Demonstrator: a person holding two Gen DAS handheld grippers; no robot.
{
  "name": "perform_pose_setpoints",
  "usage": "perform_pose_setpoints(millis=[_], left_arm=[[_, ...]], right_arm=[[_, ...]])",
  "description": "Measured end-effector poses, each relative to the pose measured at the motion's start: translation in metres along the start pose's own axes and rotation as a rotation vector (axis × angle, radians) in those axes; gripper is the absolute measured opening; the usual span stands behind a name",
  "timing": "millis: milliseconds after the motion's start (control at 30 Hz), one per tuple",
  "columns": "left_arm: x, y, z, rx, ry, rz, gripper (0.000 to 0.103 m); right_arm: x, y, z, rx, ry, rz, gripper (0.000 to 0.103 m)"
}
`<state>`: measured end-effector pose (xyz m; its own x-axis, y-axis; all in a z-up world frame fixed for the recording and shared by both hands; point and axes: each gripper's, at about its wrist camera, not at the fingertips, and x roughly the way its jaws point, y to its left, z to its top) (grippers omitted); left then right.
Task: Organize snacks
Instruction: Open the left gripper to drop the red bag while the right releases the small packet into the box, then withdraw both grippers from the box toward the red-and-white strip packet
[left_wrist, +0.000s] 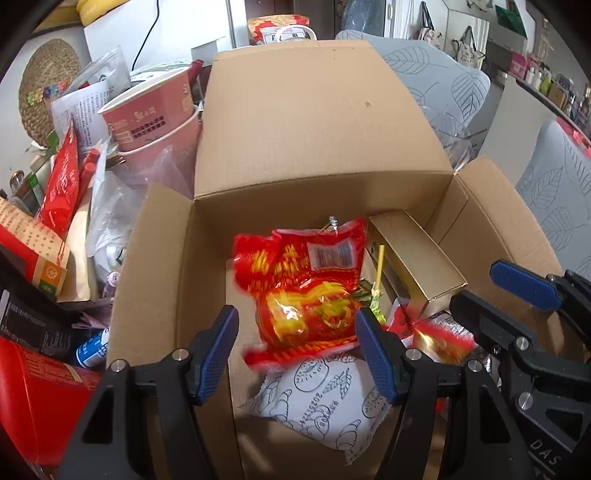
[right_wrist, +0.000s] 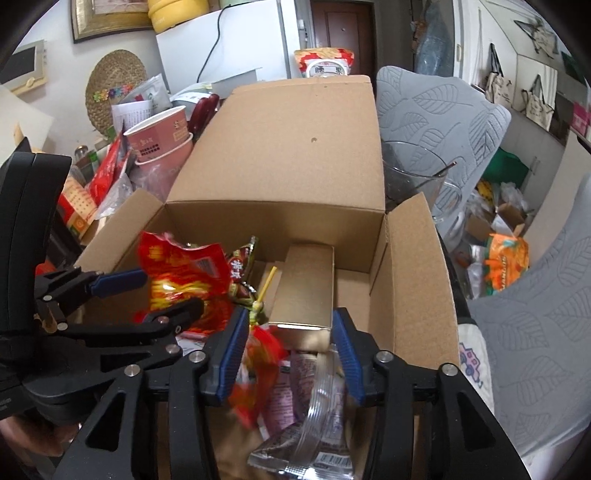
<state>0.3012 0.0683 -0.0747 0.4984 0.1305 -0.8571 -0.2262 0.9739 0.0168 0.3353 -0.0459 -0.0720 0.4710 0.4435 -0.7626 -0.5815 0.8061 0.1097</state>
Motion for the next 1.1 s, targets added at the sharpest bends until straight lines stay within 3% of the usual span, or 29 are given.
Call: perform_pose_setpoints(millis=[133,500,1100], left_arm=[[-0.007,0.007,-0.001,-0.022,-0.006,0.011,0.065],[-0.054,0.015,-0.005,-0.04,-0.07,0.02,0.065],[-0.181,0.034,-0.041,-0.058,-0.253,0.042,0.065]], right_arm=[[-0.008,0.004,-0.002,0.002,-0.013,0.022,0.054],[-0.043,0.018,-0.001,-0.012,-0.065,0.044,0.054],[-0.143,0.064,-0.011,-0.086,-0.215,0.078,0.053]])
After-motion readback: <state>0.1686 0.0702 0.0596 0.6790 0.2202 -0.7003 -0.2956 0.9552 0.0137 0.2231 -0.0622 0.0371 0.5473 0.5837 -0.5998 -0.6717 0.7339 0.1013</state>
